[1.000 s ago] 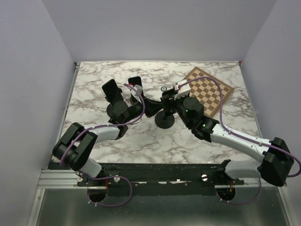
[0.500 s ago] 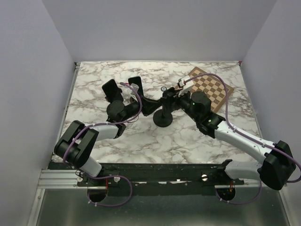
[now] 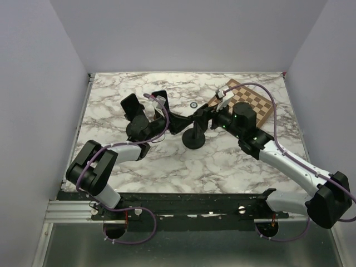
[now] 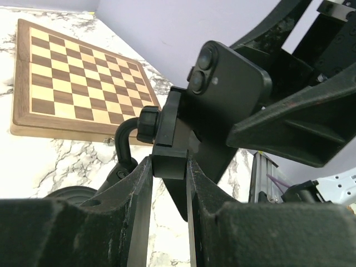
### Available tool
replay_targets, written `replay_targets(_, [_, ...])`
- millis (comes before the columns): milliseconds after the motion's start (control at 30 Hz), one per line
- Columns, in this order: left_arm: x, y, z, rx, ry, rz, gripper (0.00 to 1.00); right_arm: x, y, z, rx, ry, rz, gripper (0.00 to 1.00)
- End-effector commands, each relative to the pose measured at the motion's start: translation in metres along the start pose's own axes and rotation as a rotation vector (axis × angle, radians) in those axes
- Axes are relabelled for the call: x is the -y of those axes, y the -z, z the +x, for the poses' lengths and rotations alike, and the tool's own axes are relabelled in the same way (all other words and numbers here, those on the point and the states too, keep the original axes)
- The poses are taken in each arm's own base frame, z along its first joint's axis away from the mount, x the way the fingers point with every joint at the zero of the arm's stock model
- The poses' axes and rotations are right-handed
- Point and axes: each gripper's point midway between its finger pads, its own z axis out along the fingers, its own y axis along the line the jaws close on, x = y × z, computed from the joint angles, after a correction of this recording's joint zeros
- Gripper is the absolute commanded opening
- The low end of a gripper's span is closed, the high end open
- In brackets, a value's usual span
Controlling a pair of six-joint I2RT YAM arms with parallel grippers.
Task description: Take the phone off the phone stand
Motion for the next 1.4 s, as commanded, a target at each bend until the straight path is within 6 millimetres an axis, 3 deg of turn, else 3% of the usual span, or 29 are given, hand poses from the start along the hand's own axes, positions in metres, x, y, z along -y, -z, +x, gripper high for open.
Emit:
replay_targets(0, [-0.035, 0.004, 0.031, -0.082, 0.119, -0.202, 0.00, 0.039, 0.021, -0.002, -0.009, -0.085, 0.154, 0.01])
replay_targets(133, [-0.026, -0.011, 0.029, -0.088, 0.104, -0.218, 0.00, 0.019, 0.024, -0.009, 0.011, -0.123, 0.052, 0.01])
replay_targets(367, [-0.028, -0.019, 0.025, -0.105, 0.109, -0.249, 0.00, -0.007, 0.033, -0.034, 0.031, -0.142, -0.078, 0.01])
replay_targets(500, [-0.026, -0.022, 0.027, -0.121, 0.107, -0.246, 0.00, -0.007, 0.041, -0.054, 0.074, -0.143, -0.069, 0.01])
replay_targets(800, [-0.023, -0.026, 0.017, -0.118, 0.092, -0.270, 0.00, -0.020, 0.065, -0.072, 0.024, -0.238, -0.096, 0.01])
replay_targets(900, [-0.022, -0.030, 0.014, -0.130, 0.080, -0.276, 0.00, 0.004, 0.073, -0.059, -0.063, -0.273, 0.067, 0.00])
replay_targets(1067, [-0.022, -0.034, 0.010, -0.144, 0.060, -0.293, 0.00, 0.039, 0.110, -0.051, -0.152, -0.315, 0.326, 0.01])
replay_targets(1300, [-0.025, -0.033, 0.006, -0.150, 0.043, -0.323, 0.44, 0.070, 0.153, 0.007, -0.380, -0.324, 0.600, 0.01])
replay_targets(1367, [-0.021, -0.031, 0.003, -0.145, 0.039, -0.318, 0.53, 0.073, 0.158, 0.020, -0.412, -0.324, 0.634, 0.01])
